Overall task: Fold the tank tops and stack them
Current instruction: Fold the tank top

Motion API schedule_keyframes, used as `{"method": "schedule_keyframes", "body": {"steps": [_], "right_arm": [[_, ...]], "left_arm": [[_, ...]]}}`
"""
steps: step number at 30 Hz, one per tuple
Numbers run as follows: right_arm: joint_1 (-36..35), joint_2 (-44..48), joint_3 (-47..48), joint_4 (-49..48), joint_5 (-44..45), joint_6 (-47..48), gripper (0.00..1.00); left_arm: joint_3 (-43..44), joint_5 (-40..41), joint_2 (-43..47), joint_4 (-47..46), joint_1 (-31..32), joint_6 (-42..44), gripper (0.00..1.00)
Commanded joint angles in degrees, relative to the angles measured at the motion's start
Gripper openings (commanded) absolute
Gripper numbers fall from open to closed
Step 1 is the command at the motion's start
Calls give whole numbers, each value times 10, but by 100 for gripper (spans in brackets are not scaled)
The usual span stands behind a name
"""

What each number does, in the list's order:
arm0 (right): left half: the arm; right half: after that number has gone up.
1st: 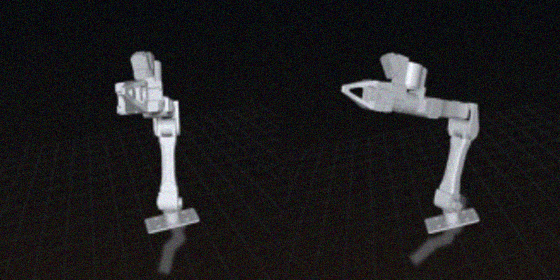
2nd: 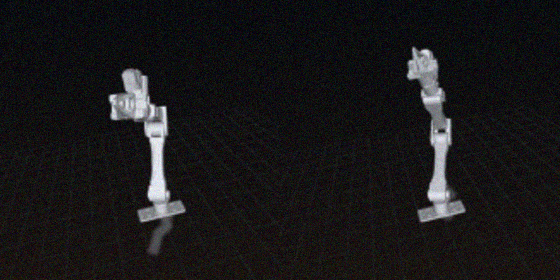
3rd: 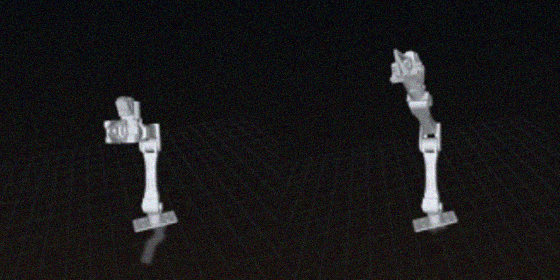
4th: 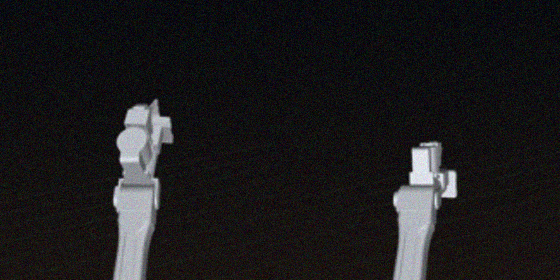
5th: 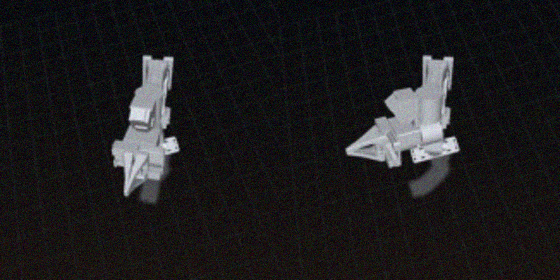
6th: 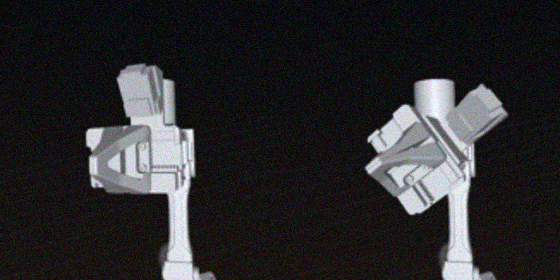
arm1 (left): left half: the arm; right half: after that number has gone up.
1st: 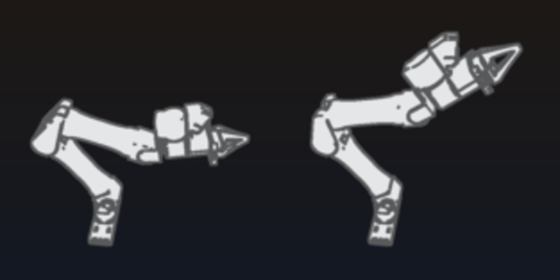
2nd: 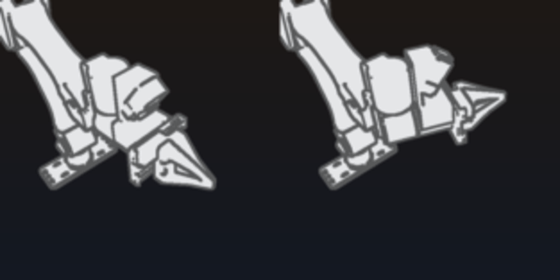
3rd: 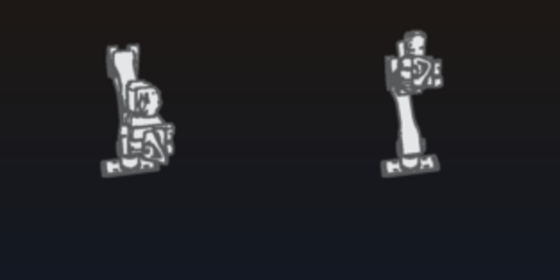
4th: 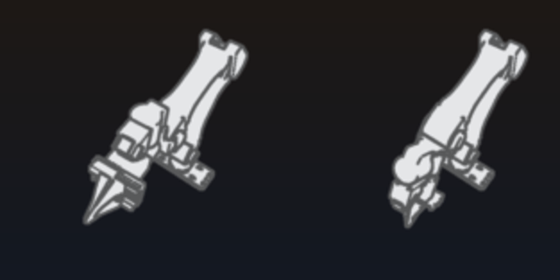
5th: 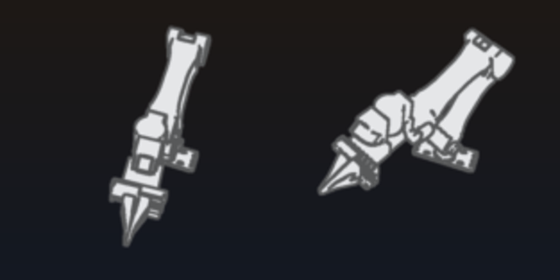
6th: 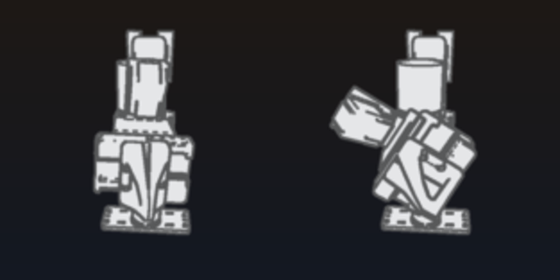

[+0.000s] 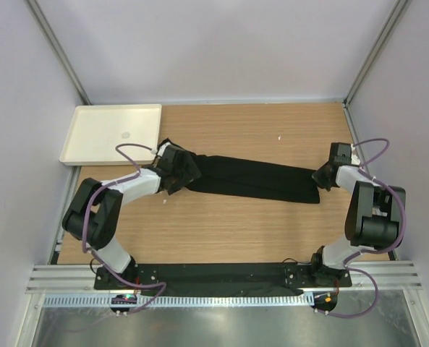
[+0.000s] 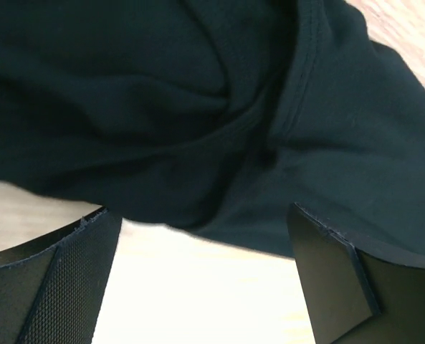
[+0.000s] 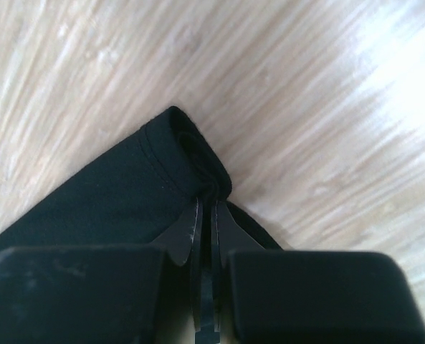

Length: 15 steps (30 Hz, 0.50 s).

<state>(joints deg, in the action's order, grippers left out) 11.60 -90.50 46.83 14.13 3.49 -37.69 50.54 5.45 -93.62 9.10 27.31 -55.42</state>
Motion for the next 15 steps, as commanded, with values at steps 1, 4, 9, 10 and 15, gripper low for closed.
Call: {"method": "schedule_keyframes", "body": {"steps": [1,4,9,10,15], "right_arm": [[-6,30,-16,41,5,-2,1],[-18,49,-24,56,-7,-3,1],[-79,78,-13,113,24,-9,1],[-107,79,-7,127,39,-13,1],[-171,84,-16,178,53,-39,1]], "left_arm": [[53,-19,-49,11,-2,17,96],[114,-18,-104,38,-5,33,96],[203,-26,-180,81,-18,48,95],[233,-31,-206,86,-25,53,95],[398,-53,-298,144,-43,82,91]]}}
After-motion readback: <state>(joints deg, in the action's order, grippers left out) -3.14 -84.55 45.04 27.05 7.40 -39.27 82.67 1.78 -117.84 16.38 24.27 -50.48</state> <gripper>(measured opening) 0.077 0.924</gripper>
